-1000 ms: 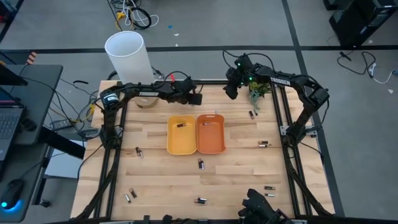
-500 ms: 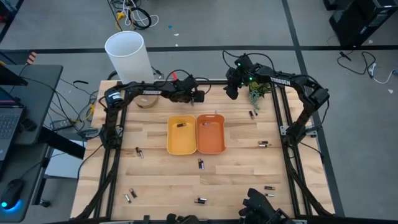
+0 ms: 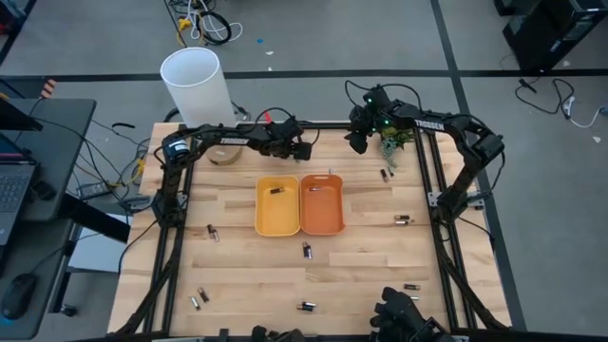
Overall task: Sort batteries
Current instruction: Put the top center black battery into the yellow bin
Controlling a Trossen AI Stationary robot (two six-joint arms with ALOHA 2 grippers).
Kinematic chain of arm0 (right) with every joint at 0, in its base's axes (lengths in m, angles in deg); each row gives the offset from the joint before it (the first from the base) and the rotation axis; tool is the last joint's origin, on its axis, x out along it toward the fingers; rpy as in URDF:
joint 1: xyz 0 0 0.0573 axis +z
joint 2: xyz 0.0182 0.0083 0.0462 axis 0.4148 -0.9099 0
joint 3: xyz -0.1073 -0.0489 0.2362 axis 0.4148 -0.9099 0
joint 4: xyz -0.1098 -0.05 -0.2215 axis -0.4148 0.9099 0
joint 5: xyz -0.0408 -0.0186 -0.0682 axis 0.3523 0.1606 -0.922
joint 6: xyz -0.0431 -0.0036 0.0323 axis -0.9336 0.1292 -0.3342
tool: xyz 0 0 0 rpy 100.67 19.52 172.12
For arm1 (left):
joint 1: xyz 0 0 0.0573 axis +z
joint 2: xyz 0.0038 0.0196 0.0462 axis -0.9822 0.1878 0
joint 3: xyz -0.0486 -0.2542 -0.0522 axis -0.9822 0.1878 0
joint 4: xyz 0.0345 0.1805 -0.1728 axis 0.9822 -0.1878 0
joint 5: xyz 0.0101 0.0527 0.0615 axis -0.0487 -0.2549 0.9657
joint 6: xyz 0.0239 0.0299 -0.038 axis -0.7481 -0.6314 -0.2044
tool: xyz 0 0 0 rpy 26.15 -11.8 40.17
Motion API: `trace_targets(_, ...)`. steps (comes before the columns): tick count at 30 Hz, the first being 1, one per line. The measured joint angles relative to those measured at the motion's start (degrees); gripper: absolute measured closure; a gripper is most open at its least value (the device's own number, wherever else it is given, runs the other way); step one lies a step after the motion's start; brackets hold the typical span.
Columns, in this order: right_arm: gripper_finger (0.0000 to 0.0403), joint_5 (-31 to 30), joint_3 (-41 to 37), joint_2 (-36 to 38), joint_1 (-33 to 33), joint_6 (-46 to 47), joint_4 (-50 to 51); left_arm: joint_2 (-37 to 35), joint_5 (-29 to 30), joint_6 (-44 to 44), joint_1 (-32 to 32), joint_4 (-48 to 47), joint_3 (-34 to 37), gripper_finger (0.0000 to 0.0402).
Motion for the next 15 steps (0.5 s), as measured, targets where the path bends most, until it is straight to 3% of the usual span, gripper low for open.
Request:
trace_targets(9,0.0234,0.11,0.00,0.00,-0.75,0.44,-0.40,0.02,2.51,-3.47,-0.09,-4.01,0.05,0.0255)
trace_targets(15,0.0234,0.11,0.00,0.00,-0.75,0.18,-0.30,0.09,5.32,-13.66,-0.19,-3.93,0.14,0.0306)
